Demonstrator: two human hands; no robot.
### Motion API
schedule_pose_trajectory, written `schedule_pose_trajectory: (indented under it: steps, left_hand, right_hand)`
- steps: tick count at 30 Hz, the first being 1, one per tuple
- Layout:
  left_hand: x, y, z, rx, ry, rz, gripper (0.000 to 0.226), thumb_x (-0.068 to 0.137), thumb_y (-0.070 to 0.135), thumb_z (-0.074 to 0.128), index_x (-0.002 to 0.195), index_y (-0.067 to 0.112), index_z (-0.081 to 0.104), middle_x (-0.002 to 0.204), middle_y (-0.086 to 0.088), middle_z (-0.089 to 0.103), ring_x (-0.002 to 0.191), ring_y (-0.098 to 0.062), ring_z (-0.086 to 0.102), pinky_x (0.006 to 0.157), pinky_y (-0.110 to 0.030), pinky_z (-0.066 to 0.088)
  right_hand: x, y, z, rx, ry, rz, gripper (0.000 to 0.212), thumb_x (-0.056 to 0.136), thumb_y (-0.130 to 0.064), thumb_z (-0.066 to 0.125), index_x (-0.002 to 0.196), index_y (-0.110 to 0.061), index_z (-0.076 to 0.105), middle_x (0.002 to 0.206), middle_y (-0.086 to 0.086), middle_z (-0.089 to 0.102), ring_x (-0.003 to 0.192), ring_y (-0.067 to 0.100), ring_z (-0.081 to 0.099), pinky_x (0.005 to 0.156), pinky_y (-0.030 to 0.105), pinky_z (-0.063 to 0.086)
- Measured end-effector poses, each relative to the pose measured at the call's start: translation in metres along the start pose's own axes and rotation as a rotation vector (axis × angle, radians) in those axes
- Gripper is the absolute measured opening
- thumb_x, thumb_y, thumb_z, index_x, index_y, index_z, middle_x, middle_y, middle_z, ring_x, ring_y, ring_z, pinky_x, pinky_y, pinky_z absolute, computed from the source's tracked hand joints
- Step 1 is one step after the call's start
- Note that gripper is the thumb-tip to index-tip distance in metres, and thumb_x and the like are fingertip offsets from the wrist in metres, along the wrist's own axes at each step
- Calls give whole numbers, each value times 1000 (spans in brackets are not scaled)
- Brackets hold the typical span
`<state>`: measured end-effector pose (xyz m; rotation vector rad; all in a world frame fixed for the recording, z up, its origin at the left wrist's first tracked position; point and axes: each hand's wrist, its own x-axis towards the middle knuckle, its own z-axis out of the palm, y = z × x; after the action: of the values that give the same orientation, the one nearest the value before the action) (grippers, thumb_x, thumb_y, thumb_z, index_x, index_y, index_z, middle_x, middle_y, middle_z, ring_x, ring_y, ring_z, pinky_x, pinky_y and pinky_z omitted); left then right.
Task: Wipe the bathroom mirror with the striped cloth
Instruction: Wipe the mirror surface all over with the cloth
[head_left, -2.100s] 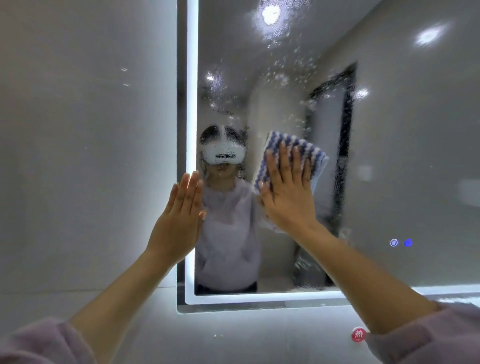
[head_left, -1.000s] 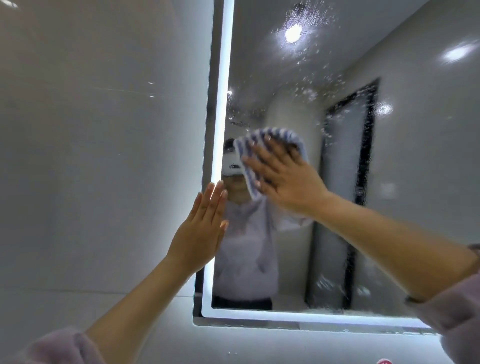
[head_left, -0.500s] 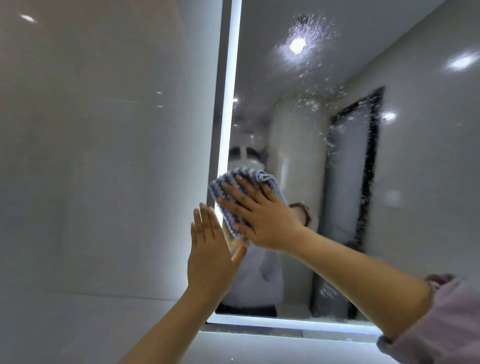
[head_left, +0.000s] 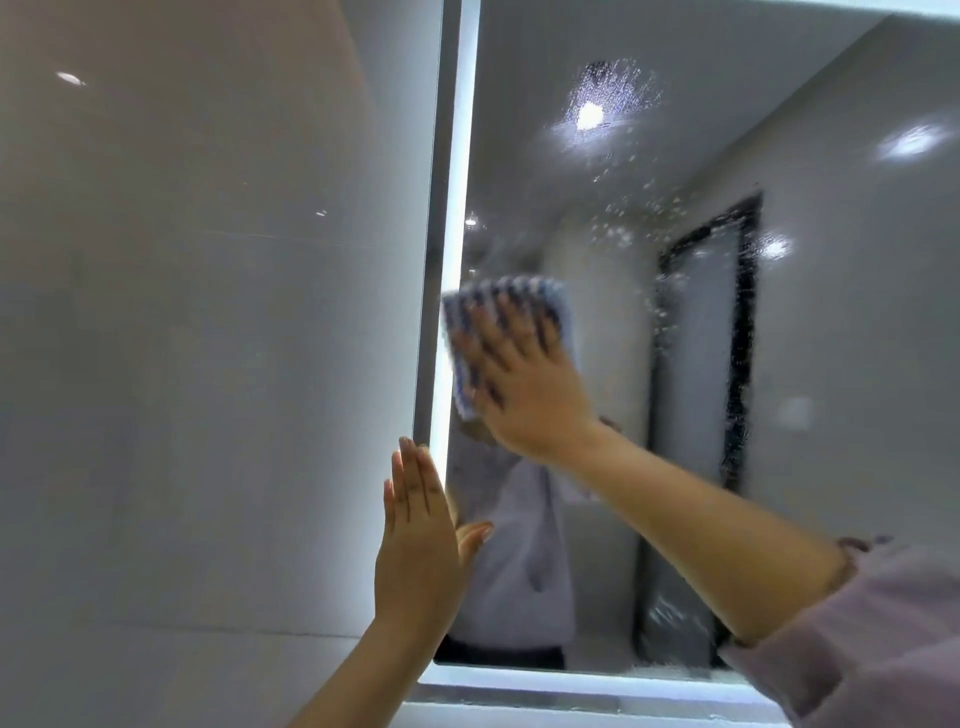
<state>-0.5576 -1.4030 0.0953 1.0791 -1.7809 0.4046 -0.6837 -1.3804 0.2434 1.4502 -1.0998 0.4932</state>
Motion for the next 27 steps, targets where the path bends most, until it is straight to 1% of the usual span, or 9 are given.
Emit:
schedule_pose_trajectory:
  steps: [3, 6, 8, 11, 14, 17, 20, 24, 27]
  left_hand:
    - [1, -1, 3, -14, 14, 23, 108, 71, 65, 45, 144, -8, 14, 147, -28, 26, 129, -43, 38, 98, -49, 42]
    - [2, -2, 6, -1, 35, 24, 110, 74, 71, 41, 146, -5, 6, 149, -28, 22, 128, -44, 40, 97, -48, 40]
    - [2, -4, 10, 16, 56, 40, 104, 78, 69, 30, 146, -5, 3, 152, -26, 11, 129, -44, 38, 98, -47, 39]
    - [1, -4, 12, 5, 92, 42, 99, 78, 66, 23, 145, -5, 5, 152, -20, 4, 130, -42, 35, 98, -45, 35]
    - [1, -4, 15, 31, 117, 58, 99, 78, 65, 28, 144, -7, 10, 152, -20, 5, 129, -43, 36, 98, -46, 36]
    - [2, -4, 14, 41, 92, 42, 107, 74, 68, 49, 141, -11, 22, 152, -23, 14, 129, -44, 36, 98, -47, 38]
    - [3, -2, 10, 67, 23, 13, 108, 62, 65, 59, 136, -11, 36, 145, -27, 32, 127, -44, 39, 97, -49, 35]
    - [3, -3, 8, 51, -4, 17, 107, 71, 70, 47, 140, -8, 23, 148, -24, 24, 130, -41, 36, 100, -47, 37]
    - [0, -3, 6, 23, 8, 27, 108, 68, 64, 54, 142, -7, 20, 151, -23, 18, 131, -42, 36, 98, -47, 42]
  right_hand:
    - [-23, -14, 8, -11, -65, -286, 58, 100, -44, 27, 153, -23, 17, 161, 5, 10, 148, 30, 4, 119, 53, 7]
    - [-8, 1, 9, -28, -45, -437, 55, 98, -46, 30, 150, -28, 27, 159, 1, 21, 148, 29, 9, 120, 50, 1]
    - [18, 13, 7, -24, -21, -409, 54, 98, -45, 35, 149, -28, 30, 158, 1, 25, 147, 30, 13, 120, 51, 0]
    - [56, 40, -2, -55, 55, -194, 55, 97, -45, 37, 148, -26, 32, 156, 5, 28, 145, 34, 18, 119, 51, 3]
    - [76, 69, -16, -20, 53, 170, 58, 100, -47, 26, 153, -28, 12, 161, 1, 8, 148, 29, 1, 116, 42, -16]
    - [72, 46, -13, 50, 71, 377, 58, 100, -45, 20, 153, -27, 3, 162, 1, -3, 148, 27, -9, 117, 47, -15]
    - [53, 10, -4, 44, 47, 164, 59, 98, -44, 19, 153, -22, 20, 161, 6, 13, 148, 33, 5, 117, 49, -7]
    - [45, 23, -6, 4, -32, -99, 60, 95, -49, 25, 150, -24, 29, 158, 6, 24, 146, 32, 14, 117, 49, 0]
    - [60, 60, -20, -3, -36, -36, 62, 92, -55, 22, 150, -32, 25, 159, 0, 19, 147, 29, 11, 118, 45, -1]
